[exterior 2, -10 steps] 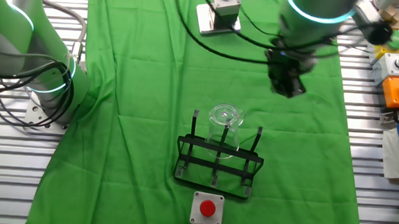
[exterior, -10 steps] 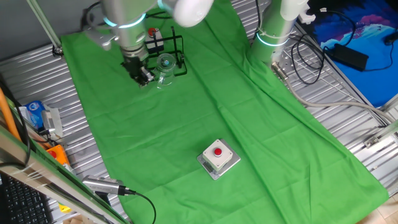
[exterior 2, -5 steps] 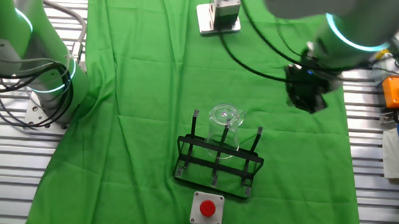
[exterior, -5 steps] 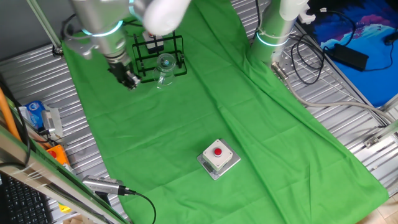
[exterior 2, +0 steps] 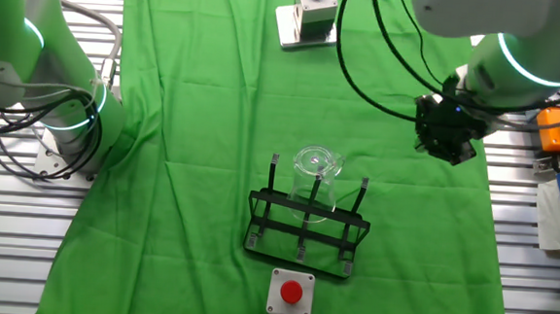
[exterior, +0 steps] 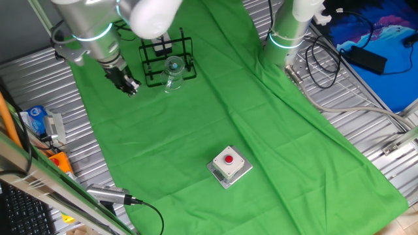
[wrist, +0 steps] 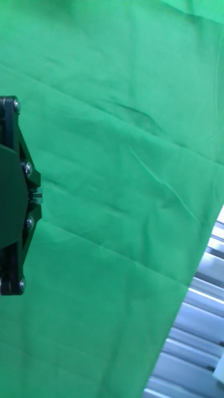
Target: Take the cup off the cup rack
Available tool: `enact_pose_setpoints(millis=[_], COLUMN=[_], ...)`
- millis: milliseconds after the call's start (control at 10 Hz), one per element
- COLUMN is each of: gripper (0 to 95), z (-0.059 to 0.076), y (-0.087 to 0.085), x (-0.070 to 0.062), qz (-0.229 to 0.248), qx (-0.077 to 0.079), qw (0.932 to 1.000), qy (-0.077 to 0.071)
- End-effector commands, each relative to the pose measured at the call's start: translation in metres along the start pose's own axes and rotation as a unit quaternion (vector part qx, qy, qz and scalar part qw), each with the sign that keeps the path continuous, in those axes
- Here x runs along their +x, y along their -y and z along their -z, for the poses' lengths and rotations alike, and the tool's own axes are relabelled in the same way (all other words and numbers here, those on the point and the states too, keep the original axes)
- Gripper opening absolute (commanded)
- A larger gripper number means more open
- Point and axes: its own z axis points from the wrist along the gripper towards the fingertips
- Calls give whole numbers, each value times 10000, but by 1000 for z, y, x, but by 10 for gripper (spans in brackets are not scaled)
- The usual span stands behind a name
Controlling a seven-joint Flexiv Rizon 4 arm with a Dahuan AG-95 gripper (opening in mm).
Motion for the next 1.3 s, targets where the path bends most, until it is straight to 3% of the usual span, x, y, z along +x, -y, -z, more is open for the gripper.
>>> enact_pose_setpoints(millis=[100, 300, 700, 1200, 1300], gripper=[0, 0, 0, 0, 0], z=[-4, -7, -9, -10, -14], y=[-21, -47, -88, -114, -121], x=[-8, -15, -16, 3, 15], qz=[-75, -222, -560, -829, -842], qx=[-33, -49, -47, -82, -77], qw=[9999, 9996, 9983, 9963, 9963], qy=[-84, -161, -153, -189, -176])
